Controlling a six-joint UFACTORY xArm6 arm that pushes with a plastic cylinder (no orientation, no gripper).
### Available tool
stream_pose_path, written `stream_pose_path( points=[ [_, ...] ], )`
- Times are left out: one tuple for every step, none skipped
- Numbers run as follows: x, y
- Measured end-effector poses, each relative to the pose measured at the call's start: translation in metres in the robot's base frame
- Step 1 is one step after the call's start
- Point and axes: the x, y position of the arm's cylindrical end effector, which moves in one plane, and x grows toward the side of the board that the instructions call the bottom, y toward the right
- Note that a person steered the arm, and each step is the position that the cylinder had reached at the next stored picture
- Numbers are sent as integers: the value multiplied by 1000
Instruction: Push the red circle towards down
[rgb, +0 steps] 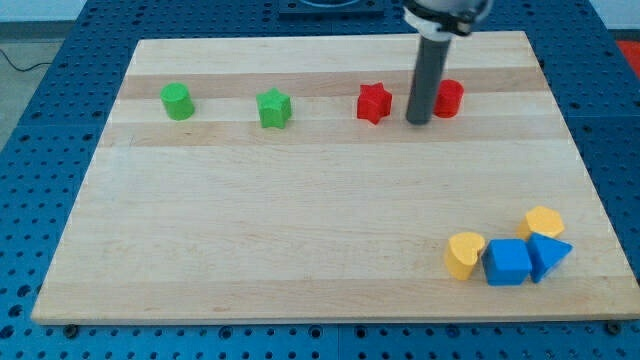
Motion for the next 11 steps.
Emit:
stream_pose_path(
  points=[
    [-54,-14],
    [-84,10],
    [-57,57],
    [-1,69],
    [15,70],
    [-7,71],
    [-3,55],
    [39,53],
    [95,62],
    [86,62],
    [48,28]
  ],
)
